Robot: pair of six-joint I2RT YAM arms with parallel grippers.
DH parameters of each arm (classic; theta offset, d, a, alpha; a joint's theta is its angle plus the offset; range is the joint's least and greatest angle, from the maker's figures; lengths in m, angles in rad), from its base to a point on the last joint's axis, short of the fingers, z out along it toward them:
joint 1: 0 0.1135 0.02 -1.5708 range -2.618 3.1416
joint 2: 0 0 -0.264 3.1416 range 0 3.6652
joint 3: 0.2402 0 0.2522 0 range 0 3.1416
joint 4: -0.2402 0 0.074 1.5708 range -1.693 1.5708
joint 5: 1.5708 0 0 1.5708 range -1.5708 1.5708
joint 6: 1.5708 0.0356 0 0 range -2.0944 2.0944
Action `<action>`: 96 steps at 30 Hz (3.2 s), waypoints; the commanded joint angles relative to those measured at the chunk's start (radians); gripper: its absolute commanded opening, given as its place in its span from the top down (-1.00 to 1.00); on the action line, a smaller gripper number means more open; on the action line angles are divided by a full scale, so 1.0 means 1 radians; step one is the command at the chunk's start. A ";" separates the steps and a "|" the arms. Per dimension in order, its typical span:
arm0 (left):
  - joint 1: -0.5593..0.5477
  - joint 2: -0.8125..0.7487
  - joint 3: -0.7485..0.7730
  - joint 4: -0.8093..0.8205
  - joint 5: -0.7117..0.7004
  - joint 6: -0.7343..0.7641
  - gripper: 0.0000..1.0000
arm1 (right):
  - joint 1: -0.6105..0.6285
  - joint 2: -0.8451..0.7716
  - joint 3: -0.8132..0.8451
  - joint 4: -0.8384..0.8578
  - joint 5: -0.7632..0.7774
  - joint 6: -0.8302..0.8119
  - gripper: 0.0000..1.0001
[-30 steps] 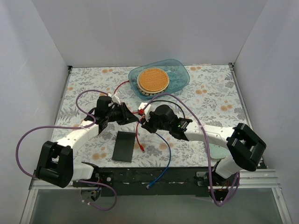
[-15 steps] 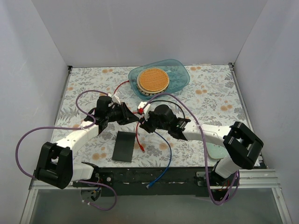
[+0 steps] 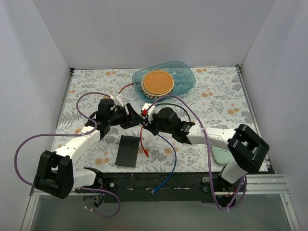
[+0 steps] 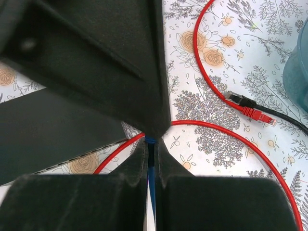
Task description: Insert the plug into the switch port
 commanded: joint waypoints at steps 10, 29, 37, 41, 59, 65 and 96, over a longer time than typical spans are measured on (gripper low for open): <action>-0.006 -0.124 0.186 -0.101 -0.183 0.154 -0.96 | -0.067 -0.195 0.086 -0.192 -0.168 -0.067 0.97; -0.035 -0.273 0.143 0.318 0.314 0.187 -0.96 | -0.331 -0.273 0.224 -0.473 -1.083 -0.123 0.97; -0.092 -0.227 0.197 0.301 0.366 0.210 -0.76 | -0.351 -0.287 0.215 -0.402 -1.084 -0.041 0.97; -0.131 -0.201 0.218 0.246 0.350 0.245 -0.64 | -0.357 -0.278 0.221 -0.401 -1.044 -0.017 0.97; -0.213 -0.158 0.204 0.193 0.236 0.309 0.59 | -0.382 -0.263 0.221 -0.353 -0.989 0.061 0.97; -0.214 -0.152 0.207 0.178 0.084 0.235 1.00 | -0.380 -0.279 0.235 -0.399 -0.853 0.049 -0.02; -0.217 -0.038 0.413 -0.176 -0.296 -0.019 1.00 | -0.089 -0.341 0.158 -0.261 0.091 -0.097 -0.01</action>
